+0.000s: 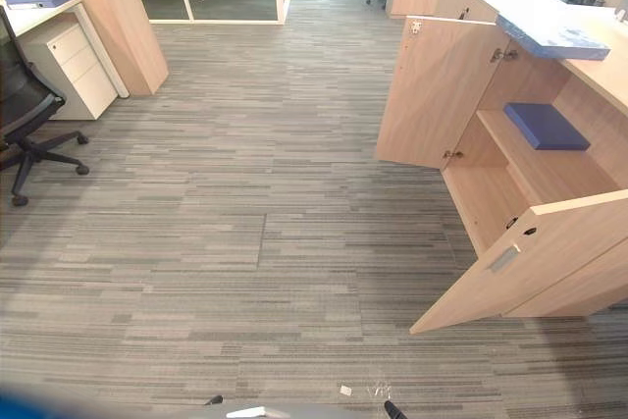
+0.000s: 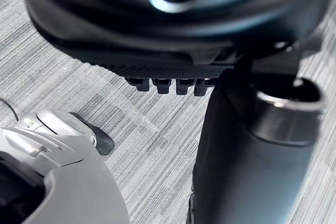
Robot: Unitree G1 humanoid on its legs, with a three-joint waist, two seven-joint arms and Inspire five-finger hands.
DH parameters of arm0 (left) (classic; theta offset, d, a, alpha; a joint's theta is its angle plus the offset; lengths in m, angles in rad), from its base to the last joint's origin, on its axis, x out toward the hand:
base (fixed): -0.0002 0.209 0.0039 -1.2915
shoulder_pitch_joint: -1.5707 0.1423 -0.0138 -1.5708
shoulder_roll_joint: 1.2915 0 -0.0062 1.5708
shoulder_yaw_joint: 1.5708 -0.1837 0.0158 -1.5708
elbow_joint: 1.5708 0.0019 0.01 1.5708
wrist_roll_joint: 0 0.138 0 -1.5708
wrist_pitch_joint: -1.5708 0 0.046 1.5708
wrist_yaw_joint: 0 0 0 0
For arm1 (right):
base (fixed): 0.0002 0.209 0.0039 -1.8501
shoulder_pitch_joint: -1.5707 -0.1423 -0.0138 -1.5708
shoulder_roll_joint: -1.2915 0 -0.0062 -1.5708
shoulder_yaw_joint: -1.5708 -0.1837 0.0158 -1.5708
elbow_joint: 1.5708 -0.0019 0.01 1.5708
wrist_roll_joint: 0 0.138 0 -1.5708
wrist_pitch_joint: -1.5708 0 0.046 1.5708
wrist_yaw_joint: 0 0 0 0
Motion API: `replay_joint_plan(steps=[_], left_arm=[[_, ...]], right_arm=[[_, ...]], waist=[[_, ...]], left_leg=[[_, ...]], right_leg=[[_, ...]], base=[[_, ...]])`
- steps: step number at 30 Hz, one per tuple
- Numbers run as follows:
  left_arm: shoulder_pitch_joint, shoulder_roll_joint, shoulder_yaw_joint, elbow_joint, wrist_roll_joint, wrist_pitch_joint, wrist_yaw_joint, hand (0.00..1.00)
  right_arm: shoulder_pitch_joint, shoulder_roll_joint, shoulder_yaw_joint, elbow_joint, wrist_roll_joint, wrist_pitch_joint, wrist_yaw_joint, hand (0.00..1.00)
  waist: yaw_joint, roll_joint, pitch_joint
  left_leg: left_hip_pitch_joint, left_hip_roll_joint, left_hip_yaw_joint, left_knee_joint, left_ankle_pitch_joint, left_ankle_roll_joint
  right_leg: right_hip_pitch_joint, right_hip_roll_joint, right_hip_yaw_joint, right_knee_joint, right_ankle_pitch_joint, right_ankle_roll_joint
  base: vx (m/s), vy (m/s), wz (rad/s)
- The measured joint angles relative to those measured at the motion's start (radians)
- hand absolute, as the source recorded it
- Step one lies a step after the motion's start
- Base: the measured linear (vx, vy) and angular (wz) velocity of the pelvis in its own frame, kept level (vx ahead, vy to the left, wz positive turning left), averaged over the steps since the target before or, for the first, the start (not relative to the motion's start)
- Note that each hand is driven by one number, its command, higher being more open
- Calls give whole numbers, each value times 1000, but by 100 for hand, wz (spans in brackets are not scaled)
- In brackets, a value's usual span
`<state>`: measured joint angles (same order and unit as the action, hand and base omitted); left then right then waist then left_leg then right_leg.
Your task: Walk over to the cabinet, pick up the folder, carry it to the office cabinet, place the folder inside the office cabinet, then close the office cabinet door
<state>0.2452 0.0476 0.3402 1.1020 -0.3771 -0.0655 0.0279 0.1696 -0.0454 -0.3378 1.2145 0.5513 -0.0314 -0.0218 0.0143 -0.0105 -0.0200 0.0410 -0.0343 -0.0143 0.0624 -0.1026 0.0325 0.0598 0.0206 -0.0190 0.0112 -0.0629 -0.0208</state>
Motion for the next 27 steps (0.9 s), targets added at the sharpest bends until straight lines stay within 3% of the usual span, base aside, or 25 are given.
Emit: replay_joint_plan(steps=[9, 15, 19, 22, 23, 24, 26, 27], left_arm=[[-32, -4, -1, 24, -33, -12, -17, 100], [-50, 6, -22, 22, 127, -22, -11, 100], [-53, 8, -23, 15, 163, -21, -4, 100], [-55, -7, -17, -50, 151, -21, 20, 100], [-54, -20, -1, -64, 151, -21, 32, 100], [-55, -27, 21, -71, 152, -19, 40, 100], [-45, -46, 40, -112, 152, -20, 52, 100], [-35, -50, 40, -126, 152, -20, 56, 100]], right_arm=[[-79, 10, 3, 8, -21, -3, 21, 100], [-88, 4, 4, 8, -80, 8, 20, 100], [-87, 3, 9, 3, -81, 9, 20, 100], [-93, -9, 92, -35, -78, 8, 16, 100], [-95, -18, 121, -52, -78, 5, 11, 100], [-101, -24, 149, -57, -80, 2, 7, 100], [-100, -31, 168, -61, -88, 5, -1, 100], [-101, -31, 170, -61, -90, 6, -7, 100]], waist=[[21, 3, 5], [23, 5, 21], [22, 9, 30], [26, 16, 82], [28, 29, 100], [31, 30, 116], [38, 28, 130], [40, 29, 131]], left_leg=[[15, -12, -22, -29, 23, 10], [18, -10, -21, -64, 60, 2], [3, -5, -10, -57, 51, -14], [-85, 19, 4, 171, -70, -43], [-133, 43, 8, 313, -134, -82], [-216, 53, 1, 521, -144, -95], [-345, 66, 0, 821, -83, -94], [-381, 73, 1, 894, -90, -93]], right_leg=[[23, -10, -9, -36, 21, 5], [7, -10, -5, -36, 44, 9], [-13, -6, 5, -26, 42, 10], [-53, 13, 14, 84, -18, -4], [-64, 32, 15, 141, -56, -16], [-60, 41, 18, 177, -83, -27], [-36, 47, 31, 210, -113, -37], [-25, 47, 35, 216, -124, -39]], base=[[-64, 30, 6], [-121, 15, -2], [-57, 8, -9], [-17, -6, -15], [1, -3, -13], [9, -10, -15], [69, 10, -18], [185, 48, -20]])
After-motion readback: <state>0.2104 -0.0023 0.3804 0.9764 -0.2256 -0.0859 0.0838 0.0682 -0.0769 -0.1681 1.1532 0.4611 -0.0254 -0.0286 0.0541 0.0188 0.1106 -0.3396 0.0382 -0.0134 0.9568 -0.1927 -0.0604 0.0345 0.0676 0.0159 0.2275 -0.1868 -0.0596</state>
